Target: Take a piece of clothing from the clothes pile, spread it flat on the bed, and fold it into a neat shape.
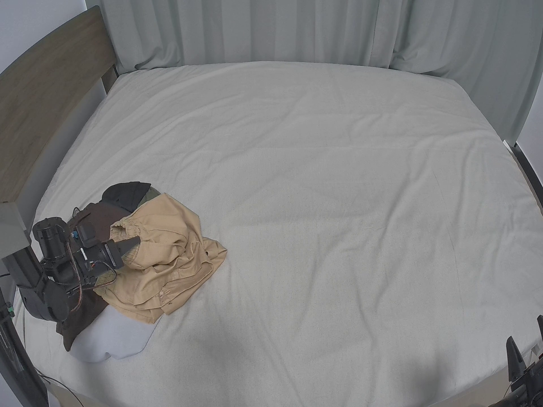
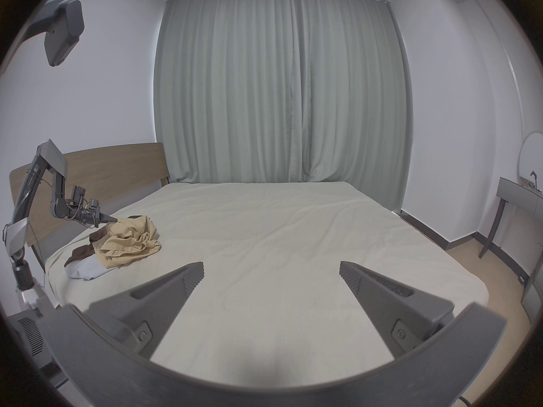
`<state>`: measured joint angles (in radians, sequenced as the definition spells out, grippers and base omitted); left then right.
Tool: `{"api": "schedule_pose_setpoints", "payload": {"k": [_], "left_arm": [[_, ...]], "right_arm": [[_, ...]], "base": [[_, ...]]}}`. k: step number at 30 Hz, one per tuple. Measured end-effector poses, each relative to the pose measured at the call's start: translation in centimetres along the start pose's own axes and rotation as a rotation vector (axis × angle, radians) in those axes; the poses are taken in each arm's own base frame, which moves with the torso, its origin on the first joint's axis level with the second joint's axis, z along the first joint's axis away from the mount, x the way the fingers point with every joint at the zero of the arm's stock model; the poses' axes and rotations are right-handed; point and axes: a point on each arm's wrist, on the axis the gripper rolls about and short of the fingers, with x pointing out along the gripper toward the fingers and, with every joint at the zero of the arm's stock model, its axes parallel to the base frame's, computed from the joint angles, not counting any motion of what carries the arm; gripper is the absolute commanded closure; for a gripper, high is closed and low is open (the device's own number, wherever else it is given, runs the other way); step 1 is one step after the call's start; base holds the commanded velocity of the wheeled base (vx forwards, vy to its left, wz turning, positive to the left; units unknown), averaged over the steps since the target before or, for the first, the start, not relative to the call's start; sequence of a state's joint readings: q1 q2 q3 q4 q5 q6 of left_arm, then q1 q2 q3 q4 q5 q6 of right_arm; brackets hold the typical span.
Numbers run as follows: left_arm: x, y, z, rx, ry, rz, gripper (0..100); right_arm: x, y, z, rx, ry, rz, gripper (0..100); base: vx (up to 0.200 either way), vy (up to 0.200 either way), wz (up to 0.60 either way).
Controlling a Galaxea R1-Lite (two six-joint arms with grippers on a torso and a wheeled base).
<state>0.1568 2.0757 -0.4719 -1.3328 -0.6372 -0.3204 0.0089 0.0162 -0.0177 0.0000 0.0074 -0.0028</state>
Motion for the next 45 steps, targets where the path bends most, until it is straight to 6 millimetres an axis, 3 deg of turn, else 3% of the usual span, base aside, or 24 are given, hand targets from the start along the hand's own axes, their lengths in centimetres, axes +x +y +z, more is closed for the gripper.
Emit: {"api": "schedule_pose_setpoints", "payload": {"k": [22, 23, 37, 38, 45], "left_arm": [[-1.8, -1.5, -0.4, 0.0, -0.06, -0.04, 100], [-1.8, -1.5, -0.4, -0.001, -0.059, -0.04, 0], [-0.4, -1.7, -0.5, 0.005, -0.053, -0.061, 0], [-0.3, -1.6, -0.6, 0.005, -0.052, -0.061, 100], [-0.1, -1.4, -0.9, -0.001, -0.043, -0.058, 100]], "right_arm": [[0.0, 0.0, 0.0, -0.001, 0.0, -0.002, 0], [0.0, 0.0, 0.0, -0.001, 0.0, -0.002, 0], [0.0, 0.0, 0.0, 0.0, 0.0, -0.002, 0], [0.0, 0.0, 0.0, 0.0, 0.0, -0.002, 0], [0.0, 0.0, 0.0, 0.0, 0.0, -0.002, 0]], "base": [[0.0, 0.0, 0.0], [0.0, 0.0, 0.0], [0.0, 0.0, 0.0], [0.0, 0.0, 0.0], [0.0, 0.0, 0.0]]}}
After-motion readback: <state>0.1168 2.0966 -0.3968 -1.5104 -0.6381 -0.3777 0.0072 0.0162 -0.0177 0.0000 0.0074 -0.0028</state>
